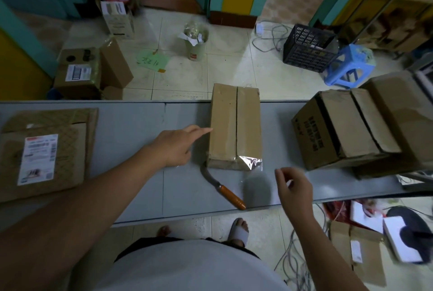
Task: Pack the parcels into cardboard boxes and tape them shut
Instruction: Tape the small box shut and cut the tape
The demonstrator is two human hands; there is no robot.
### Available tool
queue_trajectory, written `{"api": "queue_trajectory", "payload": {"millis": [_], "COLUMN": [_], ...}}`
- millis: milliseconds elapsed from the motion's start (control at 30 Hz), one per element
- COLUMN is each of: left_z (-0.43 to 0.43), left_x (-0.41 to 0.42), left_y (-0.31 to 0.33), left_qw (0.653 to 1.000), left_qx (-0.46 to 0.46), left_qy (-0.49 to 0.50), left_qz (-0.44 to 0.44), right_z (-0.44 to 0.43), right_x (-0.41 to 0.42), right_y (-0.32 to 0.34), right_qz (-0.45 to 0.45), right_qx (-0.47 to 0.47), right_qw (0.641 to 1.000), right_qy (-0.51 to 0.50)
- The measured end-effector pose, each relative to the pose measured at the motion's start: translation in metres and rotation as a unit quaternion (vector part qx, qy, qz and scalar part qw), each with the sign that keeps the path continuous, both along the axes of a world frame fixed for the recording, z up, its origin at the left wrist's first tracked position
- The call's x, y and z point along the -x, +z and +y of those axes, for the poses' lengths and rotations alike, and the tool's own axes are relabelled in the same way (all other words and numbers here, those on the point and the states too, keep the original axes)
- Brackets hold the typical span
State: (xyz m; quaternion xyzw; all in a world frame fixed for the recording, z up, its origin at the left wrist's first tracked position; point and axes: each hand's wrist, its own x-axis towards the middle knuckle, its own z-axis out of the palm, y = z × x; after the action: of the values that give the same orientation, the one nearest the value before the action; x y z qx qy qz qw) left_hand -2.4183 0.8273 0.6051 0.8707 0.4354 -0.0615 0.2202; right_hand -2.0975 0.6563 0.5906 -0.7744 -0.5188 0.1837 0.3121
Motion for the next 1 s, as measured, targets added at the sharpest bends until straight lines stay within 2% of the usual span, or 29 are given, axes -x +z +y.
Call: {"api": "queue_trajectory", "payload": {"millis": [233, 400, 533, 633, 733, 800, 900, 1000], "left_z": [-0.022, -0.051, -0.075, -0.080, -0.070, -0.059, -0.046, -0.041], "left_x": [-0.014, -0.005, 0.005, 0.005, -0.008, -0.024, -0.051, -0.063], "left_y": [-0.015, -0.036, -0.057, -0.057, -0.040, -0.027, -0.019, -0.026], "left_qw": [0.997, 0.990, 0.981, 0.975, 0.961, 0.958, 0.974, 0.978], "left_qx": [-0.007, -0.032, -0.038, -0.059, -0.145, -0.176, -0.143, -0.130], "left_qy": [0.079, 0.131, 0.187, 0.210, 0.184, 0.129, 0.021, -0.018], "left_qz": [-0.015, -0.044, -0.021, -0.048, -0.149, -0.188, -0.173, -0.162], "right_z": [0.068, 0.078, 0.077, 0.083, 0.087, 0.090, 0.091, 0.088], "right_x": [0.003, -0.003, -0.009, -0.014, -0.018, -0.020, -0.021, -0.021], "right_y": [0.016, 0.008, 0.004, 0.003, -0.001, -0.006, -0.013, -0.018], "right_qz": [-0.007, 0.023, -0.012, -0.045, -0.085, -0.104, -0.118, -0.139], "right_qx": [-0.003, -0.005, -0.017, -0.018, -0.015, -0.021, -0.036, -0.065], "right_qw": [0.974, 0.976, 0.963, 0.953, 0.938, 0.932, 0.929, 0.921], "right_qy": [0.227, 0.215, 0.268, 0.300, 0.334, 0.347, 0.348, 0.357]}}
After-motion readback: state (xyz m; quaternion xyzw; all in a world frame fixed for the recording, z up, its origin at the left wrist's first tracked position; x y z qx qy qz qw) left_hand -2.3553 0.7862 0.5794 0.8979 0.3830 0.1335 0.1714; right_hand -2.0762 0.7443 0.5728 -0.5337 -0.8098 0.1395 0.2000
